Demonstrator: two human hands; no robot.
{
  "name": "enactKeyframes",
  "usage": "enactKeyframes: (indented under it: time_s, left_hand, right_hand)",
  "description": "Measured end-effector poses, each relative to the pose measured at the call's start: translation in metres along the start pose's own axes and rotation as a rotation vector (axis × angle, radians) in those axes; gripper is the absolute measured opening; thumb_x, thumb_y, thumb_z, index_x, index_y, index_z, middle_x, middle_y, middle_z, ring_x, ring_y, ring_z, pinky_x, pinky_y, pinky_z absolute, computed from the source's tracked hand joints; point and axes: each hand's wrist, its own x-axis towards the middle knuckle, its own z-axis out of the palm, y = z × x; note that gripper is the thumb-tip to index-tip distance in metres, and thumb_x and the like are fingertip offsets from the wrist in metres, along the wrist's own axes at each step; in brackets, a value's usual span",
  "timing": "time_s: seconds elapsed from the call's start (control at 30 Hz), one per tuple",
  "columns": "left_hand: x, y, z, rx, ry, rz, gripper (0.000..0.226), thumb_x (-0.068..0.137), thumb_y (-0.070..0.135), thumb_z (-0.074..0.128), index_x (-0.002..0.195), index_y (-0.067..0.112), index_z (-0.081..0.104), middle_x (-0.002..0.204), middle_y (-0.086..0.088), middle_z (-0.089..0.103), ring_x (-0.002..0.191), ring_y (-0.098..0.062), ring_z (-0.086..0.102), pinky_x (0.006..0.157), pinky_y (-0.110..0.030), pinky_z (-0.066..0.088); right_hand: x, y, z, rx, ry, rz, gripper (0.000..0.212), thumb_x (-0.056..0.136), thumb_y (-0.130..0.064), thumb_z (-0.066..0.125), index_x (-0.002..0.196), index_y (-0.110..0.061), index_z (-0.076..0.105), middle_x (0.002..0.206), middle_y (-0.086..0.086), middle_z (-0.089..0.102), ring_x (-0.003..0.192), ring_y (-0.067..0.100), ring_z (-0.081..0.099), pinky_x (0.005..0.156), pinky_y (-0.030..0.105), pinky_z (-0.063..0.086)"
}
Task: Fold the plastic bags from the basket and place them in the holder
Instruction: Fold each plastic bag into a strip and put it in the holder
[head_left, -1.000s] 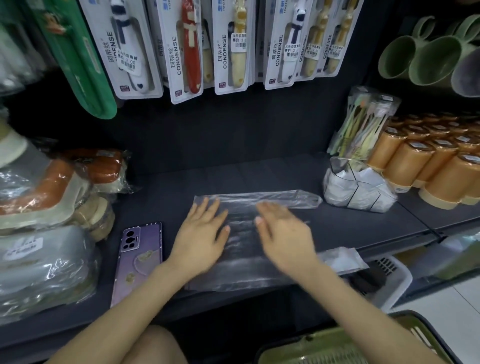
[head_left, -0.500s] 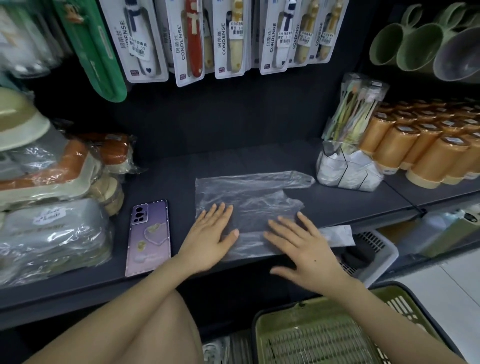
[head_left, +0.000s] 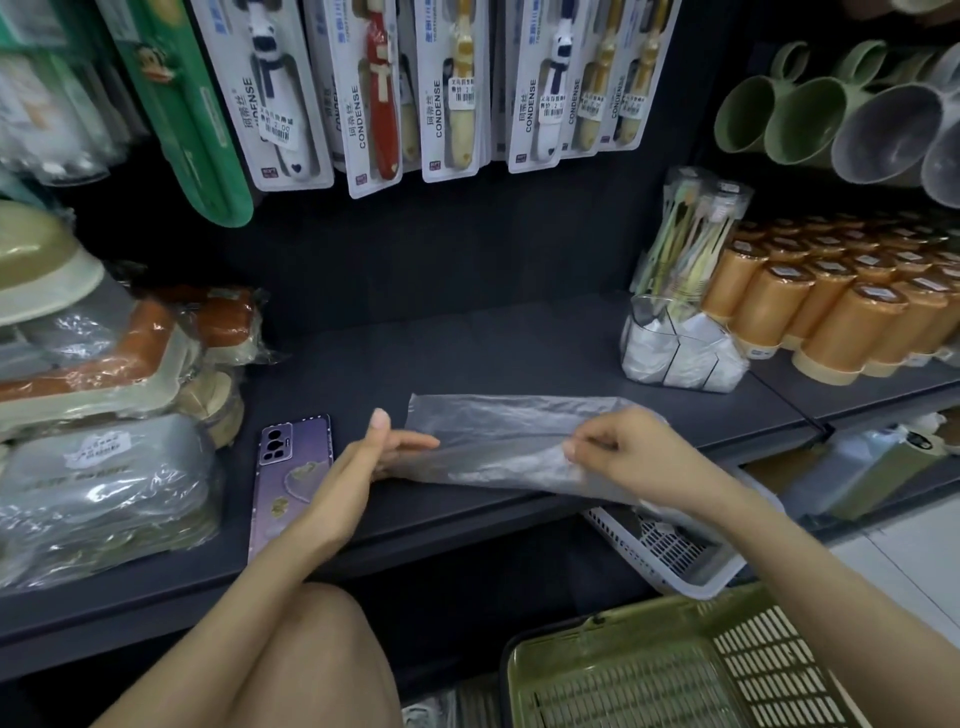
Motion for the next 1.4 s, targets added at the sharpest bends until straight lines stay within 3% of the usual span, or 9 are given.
enactKeyframes:
  time_s: [0.13,0.33,0.5,0.63,0.8,0.97,1.17,1.3,1.4]
  left_hand:
    - [0.006,0.006,0.001,0.111,0.200,-0.001,0.080,0.063,0.097,0.024,0.092,0.039,0.071,0.107,0.019,0.068,0.112,-0.008,0.057,0.097,-0.031,0.040]
    - [0.040,0.002,0.000,0.220,0.399,-0.124,0.093,0.063,0.097,0.004,0.090,0.031,0.065,0.087,-0.002,0.072,0.095,-0.028,0.065,0.095,-0.049,0.047]
    - [0.059,-0.003,0.001,0.448,0.448,-0.140,0.065,0.092,0.069,0.014,0.093,0.020,0.056,0.084,-0.008,0.070,0.085,-0.030,0.065,0.085,-0.044,0.049]
    - [0.060,-0.004,0.005,0.873,0.587,0.153,0.052,0.097,0.049,0.030,0.099,0.007,0.061,0.082,-0.013,0.066,0.078,-0.036,0.061,0.069,-0.040,0.045]
    - [0.067,-0.019,0.022,1.092,0.287,0.496,0.048,0.092,0.034,0.035,0.108,0.005,0.069,0.107,-0.014,0.067,0.098,-0.036,0.064,0.089,-0.043,0.050]
    - [0.063,-0.017,0.035,1.155,-0.036,0.277,0.092,0.078,0.059,-0.009,0.154,0.013,0.015,0.161,-0.004,0.009,0.150,-0.021,0.001,0.114,-0.024,-0.011]
    - [0.061,-0.023,0.037,1.213,-0.078,0.145,0.101,0.067,0.067,-0.017,0.153,0.016,-0.005,0.162,-0.004,-0.010,0.148,-0.015,-0.012,0.114,-0.024,-0.017]
    - [0.062,-0.024,0.038,1.231,-0.068,0.144,0.100,0.068,0.068,-0.016,0.154,0.018,-0.003,0.162,-0.004,-0.009,0.148,-0.016,-0.012,0.114,-0.025,-0.016]
    - [0.063,-0.026,0.039,1.251,-0.040,0.133,0.101,0.068,0.068,-0.015,0.155,0.020,0.001,0.162,-0.007,-0.008,0.149,-0.019,-0.012,0.117,-0.029,-0.012]
  right_hand:
    - [0.042,-0.003,-0.015,-0.018,-0.072,0.033,0.036,0.094,-0.026,0.059,0.075,0.005,0.061,0.062,0.009,0.048,0.057,0.011,0.040,0.057,0.029,0.033]
    - [0.094,0.011,-0.006,-0.023,-0.162,0.176,0.042,0.095,-0.020,0.056,0.057,-0.012,0.039,0.062,0.005,0.035,0.057,0.014,0.029,0.055,0.028,0.024]
    - [0.107,0.027,0.010,-0.054,-0.154,0.233,0.051,0.094,-0.018,0.055,0.052,-0.018,0.027,0.054,0.002,0.022,0.052,0.015,0.020,0.057,0.032,0.019]
    - [0.112,0.029,0.011,-0.041,-0.174,0.243,0.052,0.093,-0.014,0.054,0.050,-0.017,0.025,0.052,0.002,0.021,0.050,0.016,0.018,0.058,0.033,0.017]
    - [0.115,0.028,0.010,-0.043,-0.201,0.237,0.050,0.092,-0.014,0.054,0.050,-0.016,0.028,0.052,0.003,0.022,0.050,0.017,0.019,0.058,0.032,0.019]
    - [0.118,0.030,0.008,-0.062,-0.222,0.225,0.048,0.092,-0.015,0.055,0.050,-0.015,0.031,0.053,0.003,0.024,0.049,0.015,0.021,0.058,0.031,0.020]
    - [0.117,0.030,0.003,-0.034,-0.197,0.250,0.042,0.093,-0.024,0.059,0.056,-0.005,0.050,0.058,0.005,0.039,0.056,0.016,0.037,0.056,0.029,0.030]
    - [0.104,0.024,0.009,-0.404,0.138,0.165,0.036,0.094,-0.037,0.053,0.122,-0.016,0.063,0.107,0.003,0.069,0.103,0.025,0.062,0.090,0.037,0.047]
    - [0.091,0.017,0.049,-0.625,0.388,-0.118,0.048,0.082,-0.038,0.049,0.118,-0.012,0.067,0.105,0.010,0.071,0.096,0.033,0.066,0.089,0.047,0.048]
